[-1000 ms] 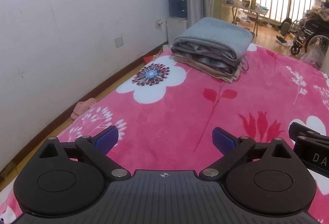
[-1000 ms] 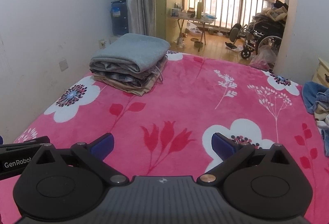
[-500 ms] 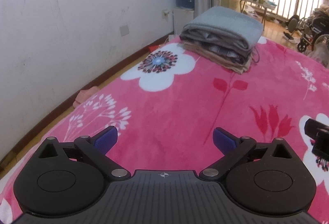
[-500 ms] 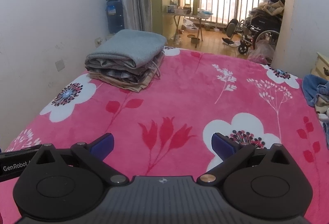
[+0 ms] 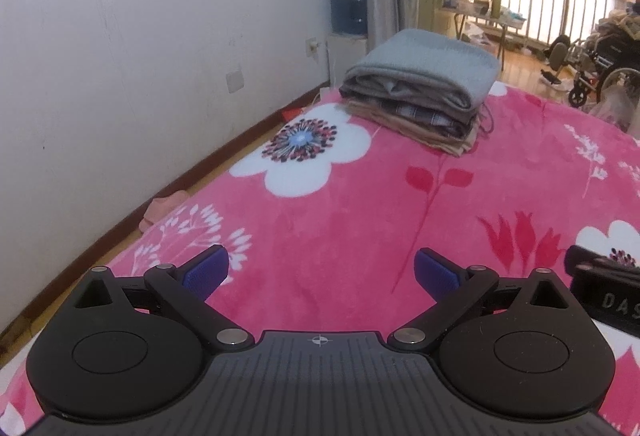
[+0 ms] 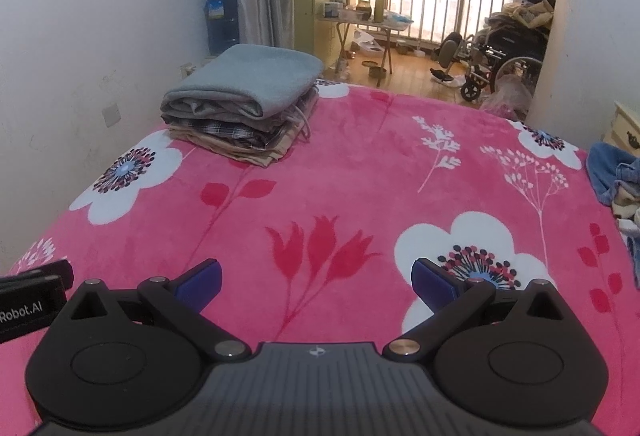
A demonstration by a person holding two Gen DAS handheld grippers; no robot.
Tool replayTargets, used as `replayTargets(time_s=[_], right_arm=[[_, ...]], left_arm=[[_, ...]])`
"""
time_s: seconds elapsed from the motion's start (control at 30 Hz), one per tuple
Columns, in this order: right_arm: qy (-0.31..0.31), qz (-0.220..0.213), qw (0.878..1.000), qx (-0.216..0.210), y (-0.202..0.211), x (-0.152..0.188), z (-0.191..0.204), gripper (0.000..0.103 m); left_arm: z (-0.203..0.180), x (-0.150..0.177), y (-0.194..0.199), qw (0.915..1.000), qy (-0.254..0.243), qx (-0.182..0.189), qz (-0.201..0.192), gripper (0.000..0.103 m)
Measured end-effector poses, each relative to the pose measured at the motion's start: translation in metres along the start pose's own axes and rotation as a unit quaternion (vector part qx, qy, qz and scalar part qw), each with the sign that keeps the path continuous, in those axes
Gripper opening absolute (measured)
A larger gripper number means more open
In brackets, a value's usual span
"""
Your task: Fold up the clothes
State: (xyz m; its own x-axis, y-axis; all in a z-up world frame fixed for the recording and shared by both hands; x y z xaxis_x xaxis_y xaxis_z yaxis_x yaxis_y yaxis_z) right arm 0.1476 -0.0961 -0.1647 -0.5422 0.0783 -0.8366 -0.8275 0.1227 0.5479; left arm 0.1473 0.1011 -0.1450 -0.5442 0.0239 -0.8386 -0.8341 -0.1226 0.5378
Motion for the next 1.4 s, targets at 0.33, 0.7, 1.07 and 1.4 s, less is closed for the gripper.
replayTargets(time_s=[0.33, 0.7, 1.07, 1.4], right_arm=[[0.012, 0.002, 1.0, -0.007, 0.005, 0.0, 0.007, 0.103], [0.014, 0.006, 1.0, -0.009, 0.004, 0.001, 0.009, 0.103], [0.013, 0.008, 1.0, -0.01, 0.004, 0.002, 0.009, 0.103], [0.015, 0.011, 1.0, -0.012, 0.002, 0.003, 0.011, 0.103]], left_arm=[[-0.001, -0.005, 0.008, 0.9999, -0.001, 0.008, -0.008, 0.101], [0.0, -0.004, 0.006, 1.0, 0.005, 0.008, -0.003, 0.101], [0.0, -0.003, 0.004, 1.0, 0.004, 0.007, 0.002, 0.101], [0.001, -0.001, 0.002, 0.9999, 0.003, 0.005, 0.009, 0.101]])
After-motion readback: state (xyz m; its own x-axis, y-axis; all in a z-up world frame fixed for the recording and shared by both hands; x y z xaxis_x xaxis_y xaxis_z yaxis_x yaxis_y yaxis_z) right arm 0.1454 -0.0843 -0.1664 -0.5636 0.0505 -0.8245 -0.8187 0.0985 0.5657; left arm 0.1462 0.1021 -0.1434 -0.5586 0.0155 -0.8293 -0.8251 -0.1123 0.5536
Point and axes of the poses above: each gripper's, at about its wrist camera, not at the fingertips, and y roughly against the way its jaws point, z to its left, x to its underside, the point moved 6 cm from there along -y, roughly the way its jaws point, and after that the axes turned 9 degrees about -z, right-handed, at the moved point
